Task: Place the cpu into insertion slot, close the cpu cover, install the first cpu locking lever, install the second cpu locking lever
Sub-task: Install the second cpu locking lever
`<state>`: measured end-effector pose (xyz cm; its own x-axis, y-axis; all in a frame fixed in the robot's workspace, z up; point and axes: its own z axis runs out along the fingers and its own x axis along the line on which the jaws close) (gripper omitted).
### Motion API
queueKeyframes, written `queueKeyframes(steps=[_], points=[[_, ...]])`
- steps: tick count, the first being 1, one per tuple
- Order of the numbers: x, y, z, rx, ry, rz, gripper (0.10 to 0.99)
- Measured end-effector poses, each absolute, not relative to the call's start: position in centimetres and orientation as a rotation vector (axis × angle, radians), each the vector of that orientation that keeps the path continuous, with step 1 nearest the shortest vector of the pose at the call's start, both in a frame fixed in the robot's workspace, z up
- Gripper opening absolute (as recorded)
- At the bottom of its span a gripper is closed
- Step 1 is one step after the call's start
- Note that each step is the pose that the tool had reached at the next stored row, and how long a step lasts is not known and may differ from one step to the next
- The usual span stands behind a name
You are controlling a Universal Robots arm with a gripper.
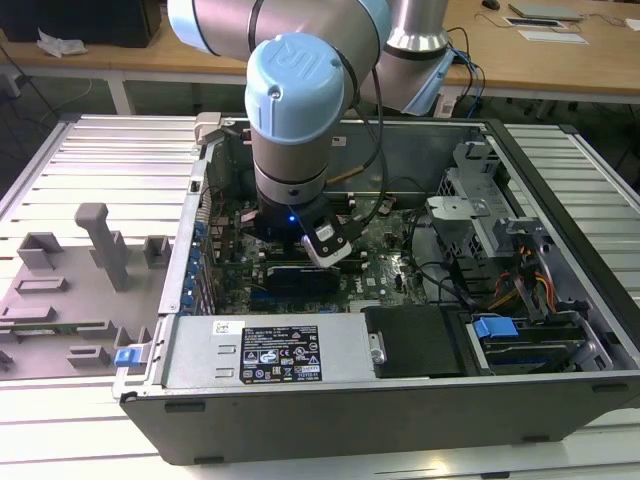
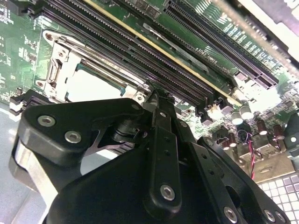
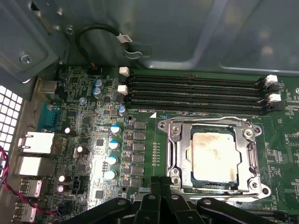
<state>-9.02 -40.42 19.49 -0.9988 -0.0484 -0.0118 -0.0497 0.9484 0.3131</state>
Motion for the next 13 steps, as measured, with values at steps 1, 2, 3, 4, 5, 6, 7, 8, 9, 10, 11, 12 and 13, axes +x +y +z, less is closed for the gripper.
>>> queueKeyframes(steps=[1, 2, 3, 4, 5, 6, 7, 8, 9, 10, 11, 12, 13], points=[[-9.02, -40.42, 19.41, -0.078, 3.097, 0.498, 0.106], [-9.02, -40.42, 19.35, -0.078, 3.097, 0.498, 0.106], [-9.02, -40.42, 19.34, -0.078, 3.097, 0.498, 0.106], [-9.02, -40.42, 19.34, -0.078, 3.097, 0.496, 0.106], [-9.01, -40.41, 19.33, -0.078, 3.098, 0.493, 0.106], [-9.02, -40.42, 19.33, -0.078, 3.098, 0.488, 0.106], [-9.02, -40.41, 19.34, -0.078, 3.100, 0.478, 0.106], [-9.02, -40.41, 19.34, -0.078, 3.101, 0.474, 0.106], [-9.02, -40.41, 19.35, -0.078, 3.101, 0.474, 0.106], [-9.02, -40.42, 19.41, -0.078, 3.101, 0.473, 0.106], [-9.02, -40.42, 19.48, -0.078, 3.101, 0.473, 0.106], [-9.02, -40.42, 19.69, -0.078, 3.101, 0.473, 0.106], [-9.00, -40.42, 19.84, -0.078, 3.101, 0.473, 0.106]])
